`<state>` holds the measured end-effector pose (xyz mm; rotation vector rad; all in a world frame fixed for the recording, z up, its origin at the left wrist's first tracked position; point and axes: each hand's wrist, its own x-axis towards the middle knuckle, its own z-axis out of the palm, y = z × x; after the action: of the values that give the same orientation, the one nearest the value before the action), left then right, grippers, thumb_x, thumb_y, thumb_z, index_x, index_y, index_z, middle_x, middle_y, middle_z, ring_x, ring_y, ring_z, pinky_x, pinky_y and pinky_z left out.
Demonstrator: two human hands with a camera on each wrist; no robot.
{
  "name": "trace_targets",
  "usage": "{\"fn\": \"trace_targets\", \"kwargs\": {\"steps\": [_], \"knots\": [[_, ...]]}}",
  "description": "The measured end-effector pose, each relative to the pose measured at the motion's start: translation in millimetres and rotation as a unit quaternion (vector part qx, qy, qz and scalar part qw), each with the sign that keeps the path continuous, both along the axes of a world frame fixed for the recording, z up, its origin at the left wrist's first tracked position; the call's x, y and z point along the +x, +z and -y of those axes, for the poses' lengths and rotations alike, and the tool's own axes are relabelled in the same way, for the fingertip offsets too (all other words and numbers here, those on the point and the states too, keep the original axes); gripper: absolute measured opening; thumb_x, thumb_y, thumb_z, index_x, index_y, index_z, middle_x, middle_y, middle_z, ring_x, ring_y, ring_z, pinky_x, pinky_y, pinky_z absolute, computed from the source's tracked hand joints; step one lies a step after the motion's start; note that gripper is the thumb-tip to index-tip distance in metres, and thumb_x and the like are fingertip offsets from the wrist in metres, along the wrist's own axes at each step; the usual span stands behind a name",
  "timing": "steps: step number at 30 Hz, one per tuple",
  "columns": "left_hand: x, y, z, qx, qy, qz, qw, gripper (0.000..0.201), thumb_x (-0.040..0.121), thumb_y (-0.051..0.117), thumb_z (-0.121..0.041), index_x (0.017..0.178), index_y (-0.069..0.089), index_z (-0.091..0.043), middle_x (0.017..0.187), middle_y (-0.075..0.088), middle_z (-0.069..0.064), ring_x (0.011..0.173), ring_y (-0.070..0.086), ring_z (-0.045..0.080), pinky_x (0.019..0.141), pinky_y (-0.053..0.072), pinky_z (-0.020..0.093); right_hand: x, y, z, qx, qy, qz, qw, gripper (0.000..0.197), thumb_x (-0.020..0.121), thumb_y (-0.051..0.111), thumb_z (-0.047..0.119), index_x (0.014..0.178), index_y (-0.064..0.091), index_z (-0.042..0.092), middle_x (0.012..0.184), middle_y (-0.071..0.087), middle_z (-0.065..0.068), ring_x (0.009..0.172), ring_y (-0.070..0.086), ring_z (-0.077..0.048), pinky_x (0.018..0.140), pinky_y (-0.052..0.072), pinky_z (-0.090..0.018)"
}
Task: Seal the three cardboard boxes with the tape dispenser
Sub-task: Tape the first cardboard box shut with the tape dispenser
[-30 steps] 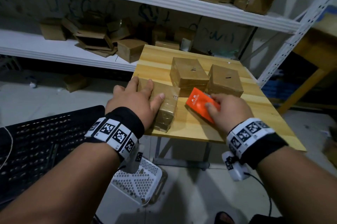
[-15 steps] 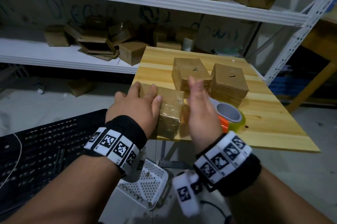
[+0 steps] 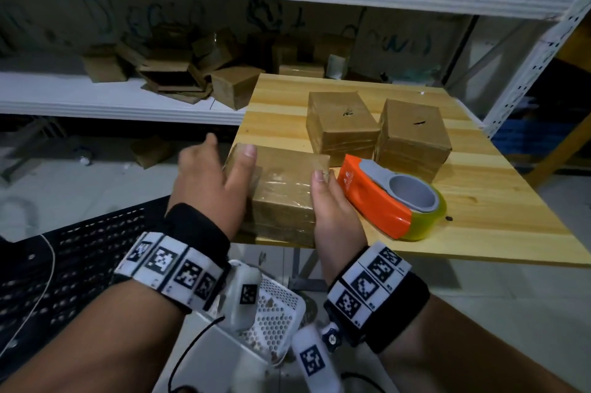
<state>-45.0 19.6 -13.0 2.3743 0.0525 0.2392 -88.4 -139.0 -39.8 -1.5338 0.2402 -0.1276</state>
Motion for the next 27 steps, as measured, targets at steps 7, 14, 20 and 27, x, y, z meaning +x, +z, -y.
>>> {"fn": "trace_targets", "kwargs": {"steps": [7,14,20,27], "knots": [[-2.6,-12.3,7.4,-0.299,-0.047,-0.016,0.953,0.048,0.088,0.054,-0.059,0.123,0.064,-0.027,0.108,0.073,-0.008,0.103,0.069,0.008,0.093,0.056,0.034,3.2,7.1,8.0,0.048,0.021,0.081,0.995,0.026,0.108,0.053,0.023,0.130,0.066,0.029,0.119,0.077,0.001,0.110,0.074,-0.020,0.100,0.059,-0.050],[-16.6,-22.4,21.1,-0.250,-0.053,0.073,0.964,0.036,0.098,0.059,-0.041,0.132,0.058,-0.030,0.111,0.072,-0.013,0.101,0.068,0.001,0.090,0.054,0.028,-0.4,1.8,6.9,-0.067,-0.036,0.129,0.989,0.052,0.087,0.077,0.038,0.136,0.061,0.028,0.121,0.075,0.006,0.113,0.072,-0.014,0.099,0.058,-0.048],[-15.3,-25.3,23.3,-0.215,-0.045,0.074,0.973,0.035,0.104,0.050,-0.032,0.138,0.054,-0.028,0.104,0.067,-0.021,0.094,0.063,-0.008,0.078,0.048,0.012,10.2,-8.7,7.8,-0.088,-0.068,0.107,0.988,0.079,0.083,0.063,0.072,0.148,0.053,0.029,0.140,0.066,0.007,0.131,0.062,-0.016,0.109,0.052,-0.050],[-10.7,-29.4,22.3,-0.241,-0.048,0.065,0.967,0.045,0.104,0.043,-0.043,0.148,0.046,-0.032,0.119,0.067,-0.015,0.111,0.063,0.006,0.101,0.052,0.038,15.2,-5.7,16.4,-0.030,-0.085,0.062,0.994,0.073,0.085,0.050,0.068,0.144,0.060,0.027,0.138,0.068,0.004,0.130,0.063,-0.018,0.110,0.051,-0.048]]}}
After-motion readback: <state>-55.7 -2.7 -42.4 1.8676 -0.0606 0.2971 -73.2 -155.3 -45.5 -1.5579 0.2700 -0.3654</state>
